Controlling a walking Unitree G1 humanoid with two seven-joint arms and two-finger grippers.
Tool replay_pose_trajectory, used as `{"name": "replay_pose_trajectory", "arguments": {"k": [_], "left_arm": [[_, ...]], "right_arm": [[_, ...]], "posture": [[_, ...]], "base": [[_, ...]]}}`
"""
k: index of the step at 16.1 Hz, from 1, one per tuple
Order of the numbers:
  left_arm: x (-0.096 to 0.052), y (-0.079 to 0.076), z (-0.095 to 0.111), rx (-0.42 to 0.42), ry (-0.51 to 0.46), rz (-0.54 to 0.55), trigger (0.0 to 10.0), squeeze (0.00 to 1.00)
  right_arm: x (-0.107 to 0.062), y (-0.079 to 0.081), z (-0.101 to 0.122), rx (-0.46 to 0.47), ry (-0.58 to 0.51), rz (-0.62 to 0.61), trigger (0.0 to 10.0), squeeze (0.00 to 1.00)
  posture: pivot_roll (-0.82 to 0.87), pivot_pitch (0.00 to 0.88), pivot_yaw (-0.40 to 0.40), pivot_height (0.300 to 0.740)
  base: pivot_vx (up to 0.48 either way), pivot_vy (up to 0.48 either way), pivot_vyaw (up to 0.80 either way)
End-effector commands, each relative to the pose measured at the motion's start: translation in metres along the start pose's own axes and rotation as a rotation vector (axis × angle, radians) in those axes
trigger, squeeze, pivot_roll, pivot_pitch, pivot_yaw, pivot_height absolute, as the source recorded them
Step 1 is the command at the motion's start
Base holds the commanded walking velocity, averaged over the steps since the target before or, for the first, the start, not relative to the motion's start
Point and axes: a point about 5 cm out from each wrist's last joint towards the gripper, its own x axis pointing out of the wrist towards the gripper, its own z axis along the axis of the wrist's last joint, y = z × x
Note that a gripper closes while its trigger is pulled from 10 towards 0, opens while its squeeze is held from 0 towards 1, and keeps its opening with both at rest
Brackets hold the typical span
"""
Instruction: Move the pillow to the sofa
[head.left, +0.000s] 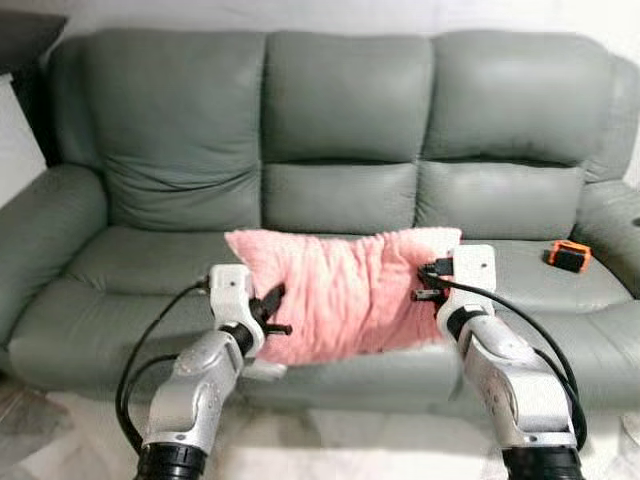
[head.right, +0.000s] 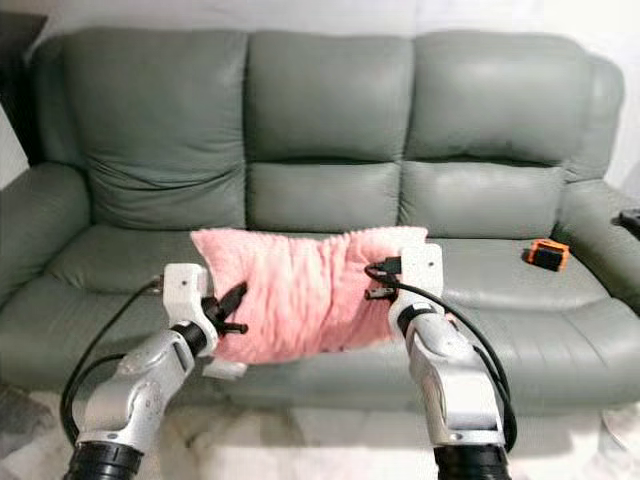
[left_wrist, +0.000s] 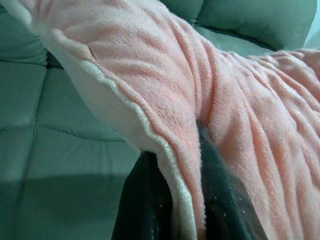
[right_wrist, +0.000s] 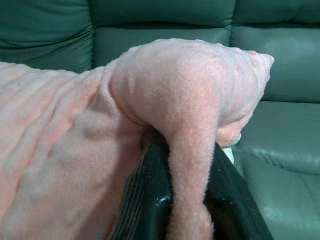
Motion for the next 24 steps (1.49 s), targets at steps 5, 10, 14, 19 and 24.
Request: {"name": "replay_pose_trajectory", "arguments": {"k": [5,10,14,19,24], "left_arm": [[0.006,-0.004,0.007,0.032,-0.043,0.025,10.0,0.00],[0.005,-0.002,0.012,0.000,-0.073,0.019,10.0,0.00],[0.004,-0.001,0.015,-0.016,-0.092,0.003,10.0,0.00],[0.004,-0.002,0.013,-0.014,-0.088,-0.006,10.0,0.00],[0.004,-0.003,0.013,0.006,-0.080,-0.009,10.0,0.00]], "right_arm": [[0.001,-0.004,0.004,-0.007,-0.018,-0.012,10.0,0.00],[0.001,-0.002,0.003,-0.001,-0.017,-0.009,10.0,0.00],[0.000,-0.002,0.002,0.001,-0.017,-0.012,10.0,0.00],[0.000,-0.001,0.002,0.005,-0.019,-0.012,10.0,0.00],[0.000,0.000,0.001,0.008,-0.021,-0.014,10.0,0.00]], "posture": [[-0.19,0.000,0.003,0.740],[-0.19,0.000,0.009,0.740],[-0.19,0.000,0.012,0.740],[-0.19,0.000,0.017,0.740],[-0.19,0.000,0.020,0.740]], "base": [[0.000,-0.080,0.00],[0.000,0.000,0.00],[0.165,0.127,0.00],[0.340,0.332,0.00],[0.050,0.049,0.00]]}}
